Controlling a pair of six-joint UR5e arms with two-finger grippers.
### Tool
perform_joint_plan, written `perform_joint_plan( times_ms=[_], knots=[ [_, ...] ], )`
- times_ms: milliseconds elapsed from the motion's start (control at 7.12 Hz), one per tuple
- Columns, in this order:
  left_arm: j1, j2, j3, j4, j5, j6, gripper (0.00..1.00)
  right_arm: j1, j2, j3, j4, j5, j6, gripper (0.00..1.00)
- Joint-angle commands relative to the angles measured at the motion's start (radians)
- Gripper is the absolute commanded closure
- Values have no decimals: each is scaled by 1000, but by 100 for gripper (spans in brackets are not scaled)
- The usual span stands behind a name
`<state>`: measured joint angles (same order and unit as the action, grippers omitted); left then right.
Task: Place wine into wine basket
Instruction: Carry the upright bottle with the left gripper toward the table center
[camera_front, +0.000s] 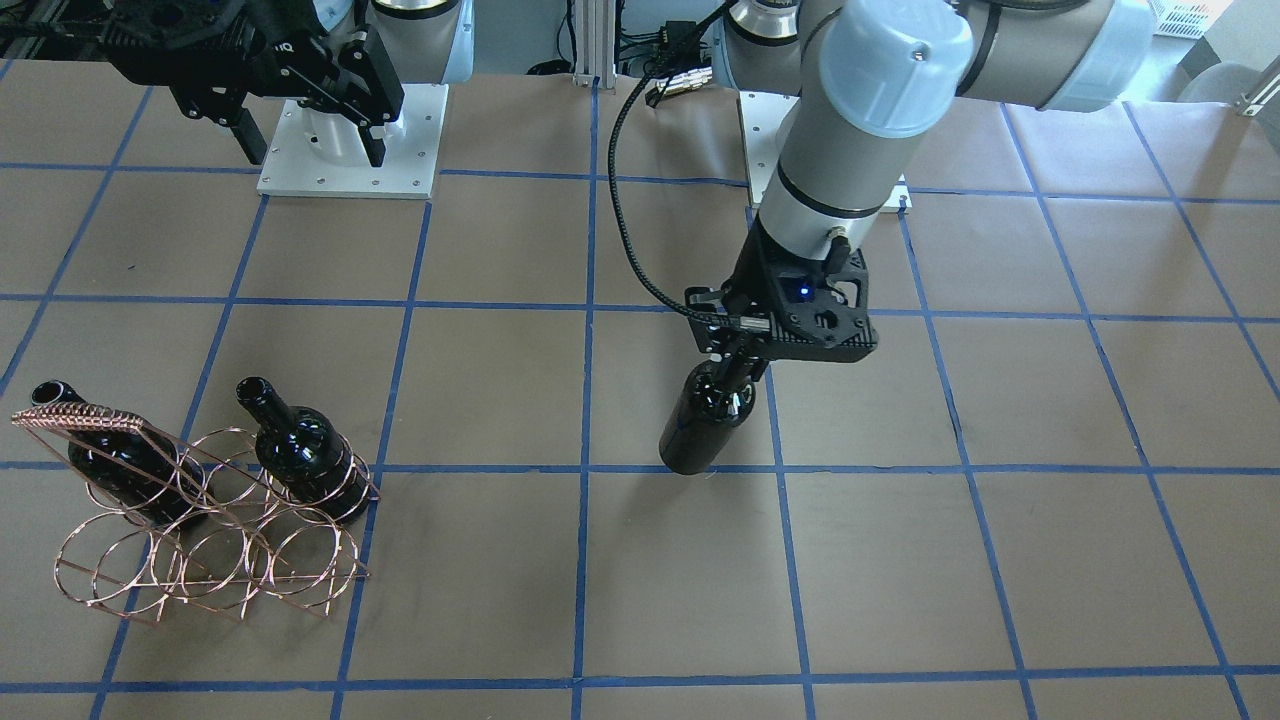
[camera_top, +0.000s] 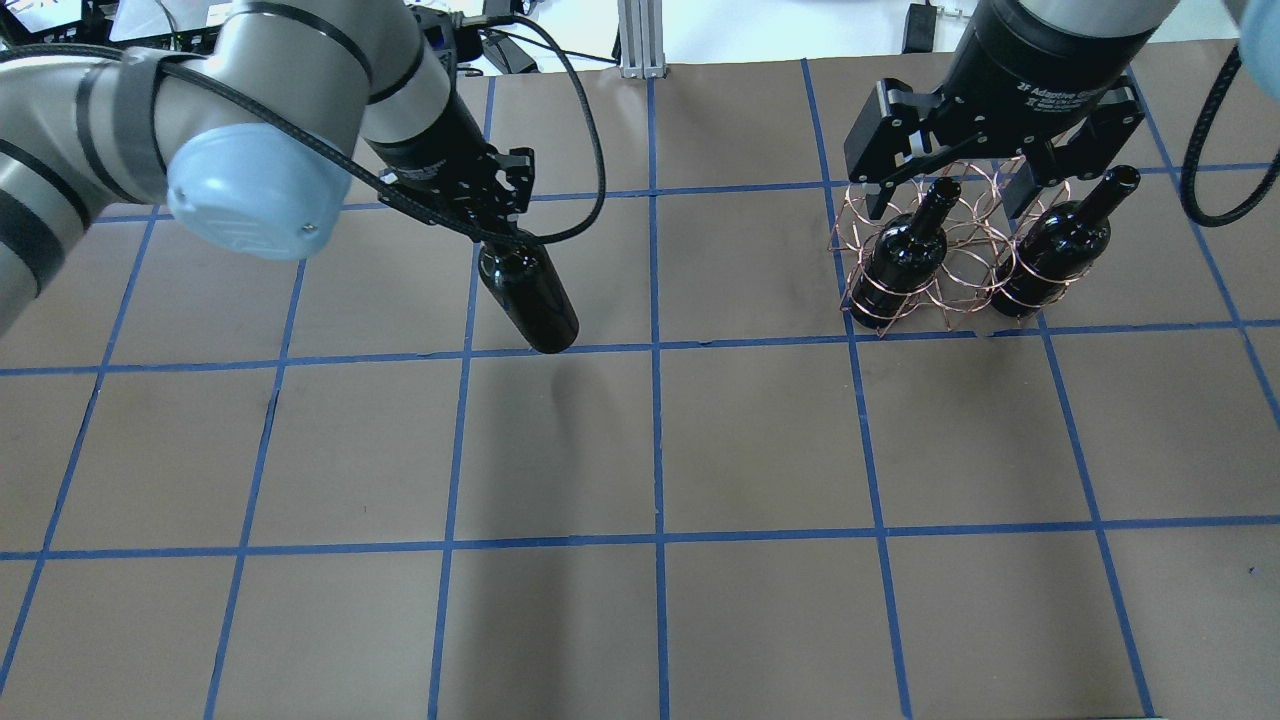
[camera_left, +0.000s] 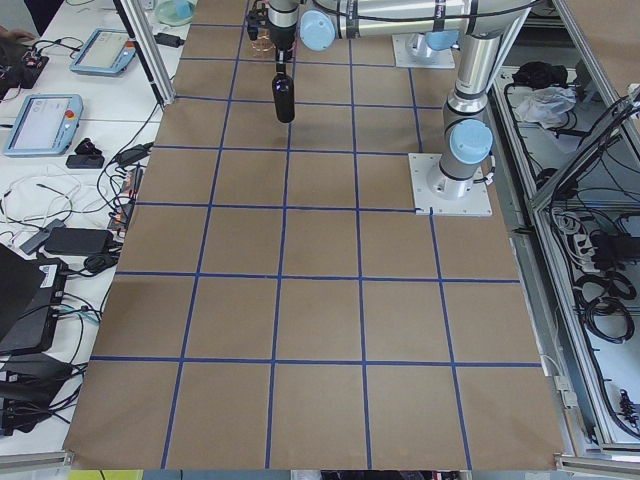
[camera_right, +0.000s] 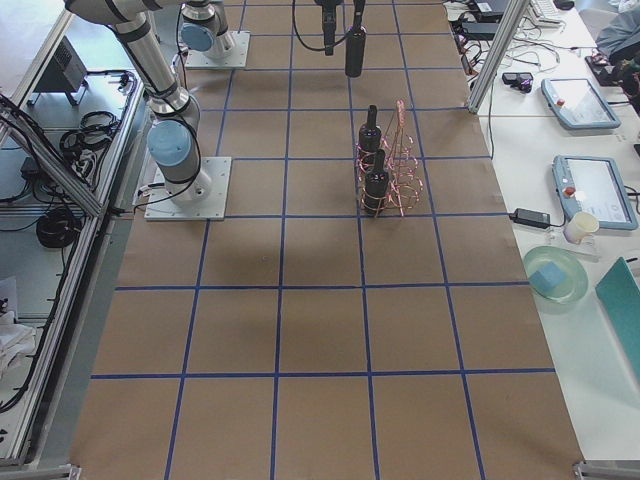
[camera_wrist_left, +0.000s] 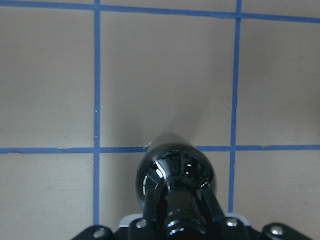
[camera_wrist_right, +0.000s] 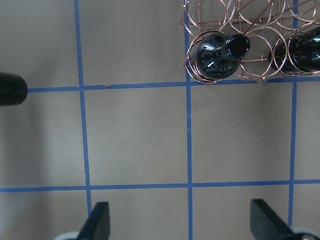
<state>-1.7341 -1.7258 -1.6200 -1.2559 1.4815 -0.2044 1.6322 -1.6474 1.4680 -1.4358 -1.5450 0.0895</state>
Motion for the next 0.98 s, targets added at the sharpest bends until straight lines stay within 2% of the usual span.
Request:
perform_joint_plan(
  times_ms=[0,561,842],
  knots=[
    [-71,6,-66,50,6,-76,100,0,0,0,0,-1,1,0],
    [-116,0,-83,52,3,-106,100,0,1,2,-5,0,0,0],
    [-121,6,-84,49,5,-102,100,0,2,2,-5,-6,-5,14]
  ],
)
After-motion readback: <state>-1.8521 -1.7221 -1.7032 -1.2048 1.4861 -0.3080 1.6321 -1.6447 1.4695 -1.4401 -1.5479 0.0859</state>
